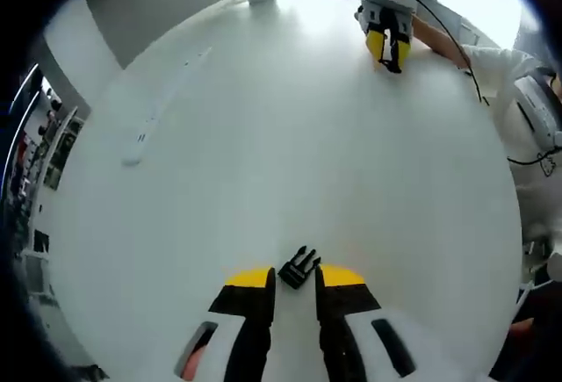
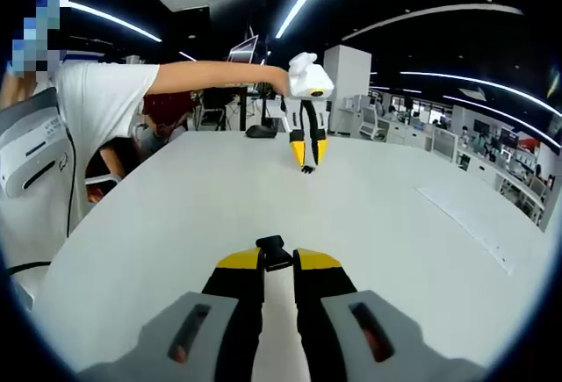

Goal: Snap the two parts of the plastic buckle together until the buckle closes and remains connected.

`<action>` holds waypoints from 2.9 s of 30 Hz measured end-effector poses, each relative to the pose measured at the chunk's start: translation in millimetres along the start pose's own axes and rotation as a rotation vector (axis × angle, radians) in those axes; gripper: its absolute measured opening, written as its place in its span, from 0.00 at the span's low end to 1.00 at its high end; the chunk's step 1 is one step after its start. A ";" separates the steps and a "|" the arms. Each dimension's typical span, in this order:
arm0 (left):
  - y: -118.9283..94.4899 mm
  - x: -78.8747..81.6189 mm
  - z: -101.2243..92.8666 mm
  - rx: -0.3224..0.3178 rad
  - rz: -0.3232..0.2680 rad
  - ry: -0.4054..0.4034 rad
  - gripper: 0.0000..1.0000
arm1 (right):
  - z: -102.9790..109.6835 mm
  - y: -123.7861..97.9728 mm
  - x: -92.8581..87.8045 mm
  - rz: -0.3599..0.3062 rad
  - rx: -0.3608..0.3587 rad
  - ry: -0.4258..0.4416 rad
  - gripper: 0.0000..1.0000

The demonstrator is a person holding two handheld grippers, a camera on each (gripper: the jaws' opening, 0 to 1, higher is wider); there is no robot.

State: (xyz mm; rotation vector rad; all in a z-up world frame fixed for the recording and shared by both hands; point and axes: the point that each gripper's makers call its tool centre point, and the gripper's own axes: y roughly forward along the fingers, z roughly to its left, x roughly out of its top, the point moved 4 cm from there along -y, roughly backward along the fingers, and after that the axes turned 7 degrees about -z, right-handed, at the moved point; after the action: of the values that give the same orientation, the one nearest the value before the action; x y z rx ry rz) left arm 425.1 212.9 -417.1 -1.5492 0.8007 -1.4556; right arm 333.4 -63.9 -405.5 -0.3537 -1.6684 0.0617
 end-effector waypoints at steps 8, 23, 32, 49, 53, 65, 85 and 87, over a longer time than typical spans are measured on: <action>6.3 2.3 -1.7 -0.023 0.045 0.041 0.16 | -1.1 -1.9 3.6 -0.015 -0.010 -0.002 0.13; 6.8 -0.1 -7.7 -0.039 0.066 0.058 0.11 | -1.5 -2.8 7.8 -0.029 -0.015 -0.010 0.13; 5.4 9.5 -14.5 -0.027 0.081 0.042 0.09 | -1.9 -3.8 11.5 -0.043 -0.021 -0.012 0.13; 18.7 63.0 -95.1 -0.107 0.092 0.047 0.09 | -9.8 -9.5 -4.0 -0.050 -0.059 0.056 0.13; 25.3 75.3 -112.3 -0.117 0.077 0.052 0.09 | -6.7 -10.7 -6.7 -0.056 -0.057 0.082 0.13; 48.6 104.2 -135.3 -0.128 0.084 0.024 0.09 | 15.1 1.9 -14.5 0.035 0.028 0.038 0.13; 63.0 121.8 -153.5 -0.104 0.028 0.117 0.11 | 18.9 6.0 -19.9 0.070 0.041 0.019 0.13; 64.6 121.7 -153.9 -0.107 0.015 0.103 0.13 | 19.5 6.1 -20.4 0.072 0.043 0.019 0.13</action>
State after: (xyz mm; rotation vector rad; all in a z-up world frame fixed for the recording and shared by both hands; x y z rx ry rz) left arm 293.8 53.6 -424.8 -1.5540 0.9627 -1.5131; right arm 317.3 -60.3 -429.2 -0.3806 -1.6334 0.1467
